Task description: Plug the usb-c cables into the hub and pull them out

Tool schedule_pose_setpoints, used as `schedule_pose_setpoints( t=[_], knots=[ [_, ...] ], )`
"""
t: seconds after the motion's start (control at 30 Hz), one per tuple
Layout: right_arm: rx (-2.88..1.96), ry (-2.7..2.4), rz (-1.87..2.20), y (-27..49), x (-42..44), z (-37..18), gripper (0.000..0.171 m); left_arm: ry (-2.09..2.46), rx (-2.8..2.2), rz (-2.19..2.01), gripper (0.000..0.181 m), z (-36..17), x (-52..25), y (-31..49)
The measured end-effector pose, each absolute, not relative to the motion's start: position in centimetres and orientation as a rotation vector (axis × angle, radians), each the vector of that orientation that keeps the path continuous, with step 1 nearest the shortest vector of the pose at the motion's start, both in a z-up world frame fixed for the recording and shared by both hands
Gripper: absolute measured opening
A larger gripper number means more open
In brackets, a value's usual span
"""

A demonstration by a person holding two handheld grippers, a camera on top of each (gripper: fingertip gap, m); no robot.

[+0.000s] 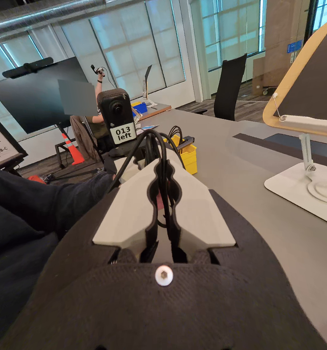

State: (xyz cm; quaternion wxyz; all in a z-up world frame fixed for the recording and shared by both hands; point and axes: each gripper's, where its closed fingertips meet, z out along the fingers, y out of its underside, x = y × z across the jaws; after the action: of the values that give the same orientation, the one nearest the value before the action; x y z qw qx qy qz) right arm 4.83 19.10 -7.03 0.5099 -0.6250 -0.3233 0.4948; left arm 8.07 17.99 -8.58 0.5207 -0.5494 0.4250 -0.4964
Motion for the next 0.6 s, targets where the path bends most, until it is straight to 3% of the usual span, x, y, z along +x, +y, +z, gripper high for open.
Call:
schedule_pose_setpoints(
  t=[0.17,0.33,0.6],
  knots=[
    [-1.484,-0.857,1.043,19.1,4.5,-7.7,0.0,1.025,-1.358,-1.166,0.039,-9.3,8.4,18.1],
    [-1.507,-0.962,0.854,19.4,4.6,-8.5,0.001,0.973,-1.375,-1.175,0.038,-9.8,8.3,18.4],
    [-1.549,-0.917,1.35,17.5,4.3,-7.7,0.0,0.979,-1.216,-1.154,0.035,-7.9,8.2,17.0]
  ],
)
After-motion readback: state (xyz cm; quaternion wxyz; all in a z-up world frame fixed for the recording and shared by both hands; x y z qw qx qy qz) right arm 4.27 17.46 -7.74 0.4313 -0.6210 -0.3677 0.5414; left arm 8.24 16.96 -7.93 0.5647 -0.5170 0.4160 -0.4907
